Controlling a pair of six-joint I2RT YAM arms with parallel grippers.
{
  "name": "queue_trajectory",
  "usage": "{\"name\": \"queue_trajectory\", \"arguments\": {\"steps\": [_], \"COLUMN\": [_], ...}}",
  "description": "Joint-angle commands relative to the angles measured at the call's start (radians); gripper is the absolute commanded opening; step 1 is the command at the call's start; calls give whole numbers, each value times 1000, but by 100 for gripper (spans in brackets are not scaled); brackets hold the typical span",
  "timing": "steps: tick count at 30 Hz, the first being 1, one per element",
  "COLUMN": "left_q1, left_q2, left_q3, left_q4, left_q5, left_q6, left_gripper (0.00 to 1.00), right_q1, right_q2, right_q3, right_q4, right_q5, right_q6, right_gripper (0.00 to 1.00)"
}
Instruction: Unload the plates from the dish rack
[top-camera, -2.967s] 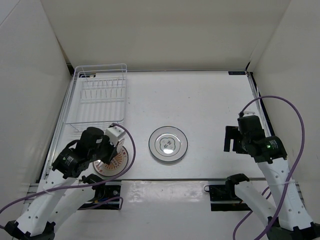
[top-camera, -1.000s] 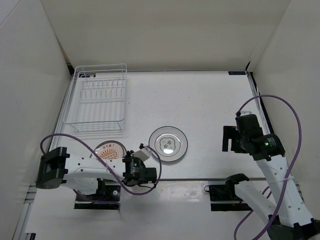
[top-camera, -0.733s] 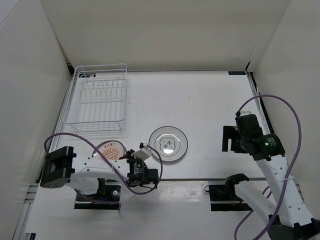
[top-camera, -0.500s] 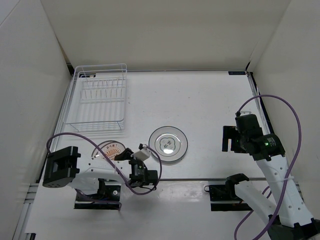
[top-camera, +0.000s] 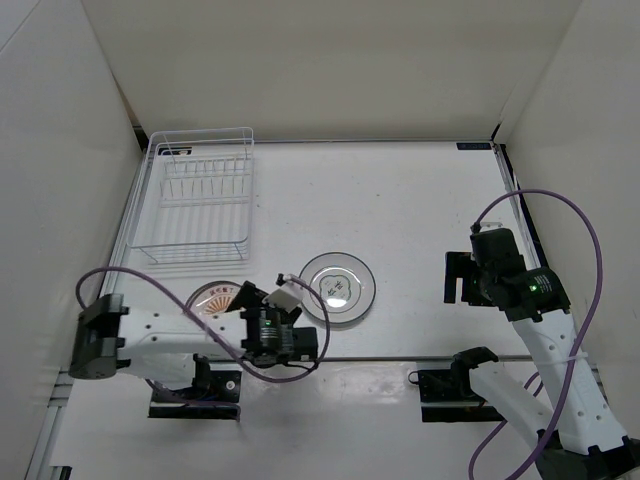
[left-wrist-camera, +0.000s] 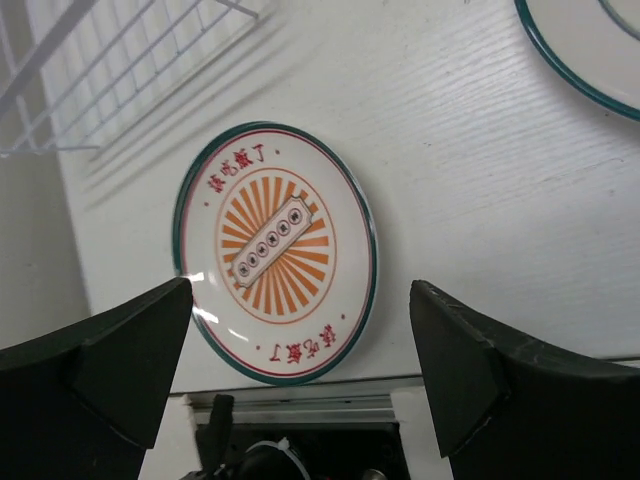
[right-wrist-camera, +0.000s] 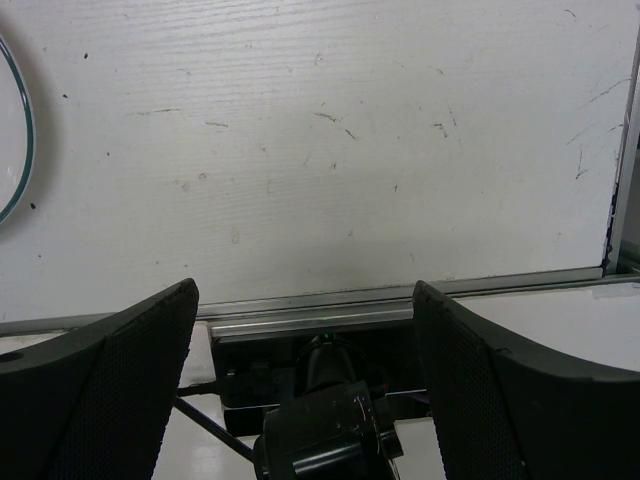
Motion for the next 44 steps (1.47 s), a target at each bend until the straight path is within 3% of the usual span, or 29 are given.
{"name": "queue_trajectory", "arguments": {"steps": [1, 6, 11, 14, 18, 24, 32, 35, 39, 44], "left_q1": [55, 138, 209, 244, 328, 332, 333, 332, 332, 330], "left_q2": [-177, -482, -709, -802, -886, -1001, -966, -931, -886, -823], "left_q3": [-64, -239, -239, -247, -287, -385, -381, -388, -390, -440], "left_q4": [136, 438, 424, 407, 369, 427, 379, 445, 516, 738], "left_q5": [103, 356, 399, 372, 222, 114, 60, 191, 255, 431], "left_q6": [223, 413, 559, 625, 639, 656, 599, 673, 739, 837], "left_gripper": [100, 100, 100, 100, 100, 100, 100, 100, 100, 100], "right_q1": [6, 6, 12, 12, 6, 6, 4, 7, 9, 7], "right_q2": [-5, -11, -10, -19, -27, -34, -48, -36, -22, -21], "right_q3": [-13, -10, -10, -10, -9, -7, -18, -18, -16, -18], "right_q4": [24, 23, 27, 33, 30, 26, 46, 50, 46, 49], "right_q5": [7, 10, -16, -48, -79, -70, -68, -76, -94, -90], "right_q6": [-11, -8, -15, -15, -10, -8, -18, -21, -28, -30], "right_gripper": [89, 89, 89, 89, 89, 89, 89, 89, 89, 89]}}
